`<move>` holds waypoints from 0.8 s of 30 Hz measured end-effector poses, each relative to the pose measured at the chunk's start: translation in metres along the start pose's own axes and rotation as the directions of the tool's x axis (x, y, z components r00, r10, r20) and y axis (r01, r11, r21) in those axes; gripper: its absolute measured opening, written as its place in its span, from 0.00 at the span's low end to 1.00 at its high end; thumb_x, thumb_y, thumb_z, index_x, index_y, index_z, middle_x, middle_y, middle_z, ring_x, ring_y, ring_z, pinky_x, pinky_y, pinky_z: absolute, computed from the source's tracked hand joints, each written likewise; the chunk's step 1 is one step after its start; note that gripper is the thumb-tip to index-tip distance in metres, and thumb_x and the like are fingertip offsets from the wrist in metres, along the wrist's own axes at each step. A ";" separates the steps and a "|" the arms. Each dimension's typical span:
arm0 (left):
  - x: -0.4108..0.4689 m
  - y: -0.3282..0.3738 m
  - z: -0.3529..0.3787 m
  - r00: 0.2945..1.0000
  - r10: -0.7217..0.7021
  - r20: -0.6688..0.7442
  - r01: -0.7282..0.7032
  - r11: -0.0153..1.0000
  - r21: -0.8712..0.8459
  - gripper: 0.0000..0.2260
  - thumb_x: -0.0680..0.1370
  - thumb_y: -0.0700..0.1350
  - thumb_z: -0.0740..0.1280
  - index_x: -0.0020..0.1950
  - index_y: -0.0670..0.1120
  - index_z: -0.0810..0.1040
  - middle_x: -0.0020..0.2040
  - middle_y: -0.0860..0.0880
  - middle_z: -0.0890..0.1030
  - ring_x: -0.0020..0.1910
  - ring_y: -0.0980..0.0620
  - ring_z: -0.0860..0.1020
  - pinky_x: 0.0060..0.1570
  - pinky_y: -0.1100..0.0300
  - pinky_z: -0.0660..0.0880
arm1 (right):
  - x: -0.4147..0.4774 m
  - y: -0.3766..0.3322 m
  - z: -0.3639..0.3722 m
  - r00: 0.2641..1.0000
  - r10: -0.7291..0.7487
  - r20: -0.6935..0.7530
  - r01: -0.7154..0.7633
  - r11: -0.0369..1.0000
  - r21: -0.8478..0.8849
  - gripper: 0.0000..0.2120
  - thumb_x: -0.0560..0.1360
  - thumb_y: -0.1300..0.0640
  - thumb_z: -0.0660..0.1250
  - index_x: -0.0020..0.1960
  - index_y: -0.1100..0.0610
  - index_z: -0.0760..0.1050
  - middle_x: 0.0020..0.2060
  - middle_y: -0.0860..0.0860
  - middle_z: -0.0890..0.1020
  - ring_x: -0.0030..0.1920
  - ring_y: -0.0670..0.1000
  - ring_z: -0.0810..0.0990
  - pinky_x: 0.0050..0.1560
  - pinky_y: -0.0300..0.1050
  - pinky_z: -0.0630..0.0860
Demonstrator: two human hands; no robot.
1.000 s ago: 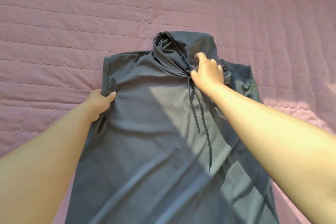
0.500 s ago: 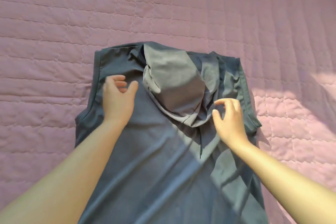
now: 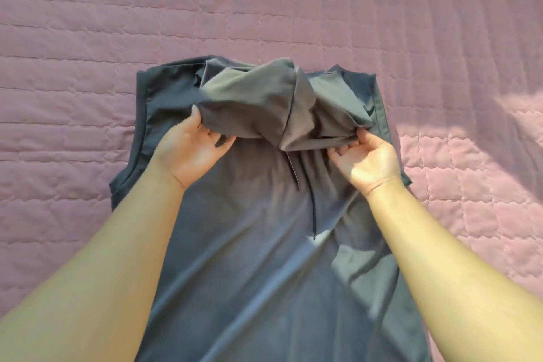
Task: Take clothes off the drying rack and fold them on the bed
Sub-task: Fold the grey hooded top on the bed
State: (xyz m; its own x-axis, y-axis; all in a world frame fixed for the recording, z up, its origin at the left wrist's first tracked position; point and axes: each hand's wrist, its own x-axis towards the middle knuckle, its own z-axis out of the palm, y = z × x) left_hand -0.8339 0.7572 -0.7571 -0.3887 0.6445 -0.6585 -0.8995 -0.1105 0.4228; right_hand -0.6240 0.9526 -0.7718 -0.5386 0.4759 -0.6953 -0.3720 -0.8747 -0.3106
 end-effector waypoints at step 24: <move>-0.036 -0.029 0.005 0.866 -0.100 -0.490 0.219 0.957 0.192 0.07 0.78 0.46 0.64 0.52 0.44 0.73 0.52 0.45 0.79 0.57 0.46 0.78 0.58 0.51 0.75 | -0.033 0.019 -0.001 0.944 0.014 -0.328 -0.177 0.863 -0.473 0.06 0.66 0.65 0.70 0.42 0.60 0.76 0.34 0.54 0.80 0.38 0.51 0.80 0.41 0.41 0.79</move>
State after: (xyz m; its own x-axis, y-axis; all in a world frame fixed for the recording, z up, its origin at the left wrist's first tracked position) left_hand -0.7933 0.7414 -0.7426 -0.3449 0.1989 -0.9173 -0.9072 0.1804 0.3801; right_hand -0.6123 0.9202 -0.7556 -0.2654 0.4077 -0.8737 0.1319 -0.8823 -0.4518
